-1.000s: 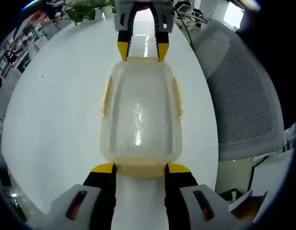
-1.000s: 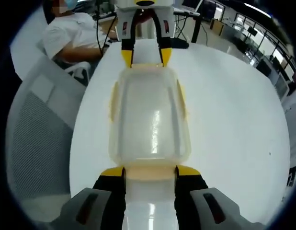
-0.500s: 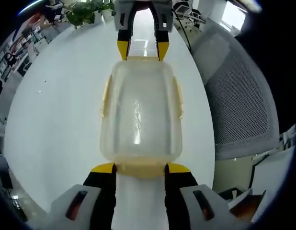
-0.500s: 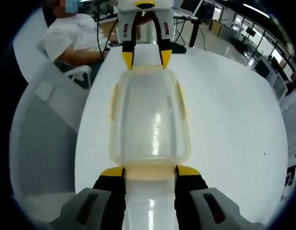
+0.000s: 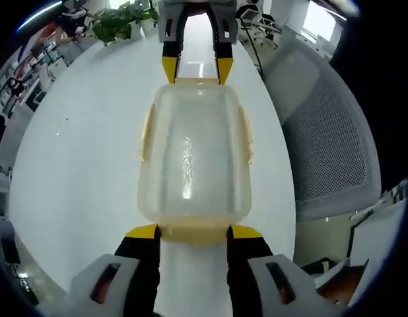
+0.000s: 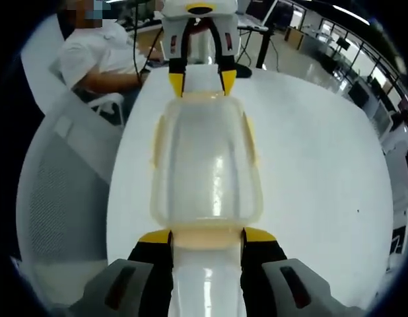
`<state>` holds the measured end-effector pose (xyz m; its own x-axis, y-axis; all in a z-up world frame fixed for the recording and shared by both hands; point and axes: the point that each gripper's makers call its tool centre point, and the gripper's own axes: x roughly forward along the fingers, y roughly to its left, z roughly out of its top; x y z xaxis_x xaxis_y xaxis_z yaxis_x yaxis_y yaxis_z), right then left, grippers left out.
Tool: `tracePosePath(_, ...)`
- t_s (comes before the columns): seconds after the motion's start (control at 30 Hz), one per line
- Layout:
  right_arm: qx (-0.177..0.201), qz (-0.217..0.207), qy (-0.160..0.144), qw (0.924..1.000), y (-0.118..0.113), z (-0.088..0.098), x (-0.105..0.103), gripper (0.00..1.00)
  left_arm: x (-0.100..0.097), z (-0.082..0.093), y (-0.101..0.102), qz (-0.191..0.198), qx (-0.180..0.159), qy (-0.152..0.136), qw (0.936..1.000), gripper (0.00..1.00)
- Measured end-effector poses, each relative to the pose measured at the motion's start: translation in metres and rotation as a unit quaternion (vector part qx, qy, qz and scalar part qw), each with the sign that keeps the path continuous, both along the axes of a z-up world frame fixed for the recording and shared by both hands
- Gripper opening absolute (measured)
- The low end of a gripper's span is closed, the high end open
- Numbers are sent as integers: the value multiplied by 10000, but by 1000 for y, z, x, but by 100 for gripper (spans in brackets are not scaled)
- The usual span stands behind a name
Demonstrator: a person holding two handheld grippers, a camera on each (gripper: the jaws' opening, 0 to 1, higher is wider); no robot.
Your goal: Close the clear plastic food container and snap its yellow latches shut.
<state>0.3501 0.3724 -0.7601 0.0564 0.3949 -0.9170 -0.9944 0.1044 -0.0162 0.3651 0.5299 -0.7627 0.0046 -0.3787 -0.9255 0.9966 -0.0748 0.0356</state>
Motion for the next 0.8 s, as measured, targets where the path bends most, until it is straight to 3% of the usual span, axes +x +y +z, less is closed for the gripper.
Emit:
tracePosePath(0.43,-31,14,38,10000,-1,0,0,38,0,-2,0,3,-2,75,10000,38)
tracePosePath(0.8,-54,33,98,9999,-14,-3,0,38,-1,-3,-15,39,-41,131,9999,38)
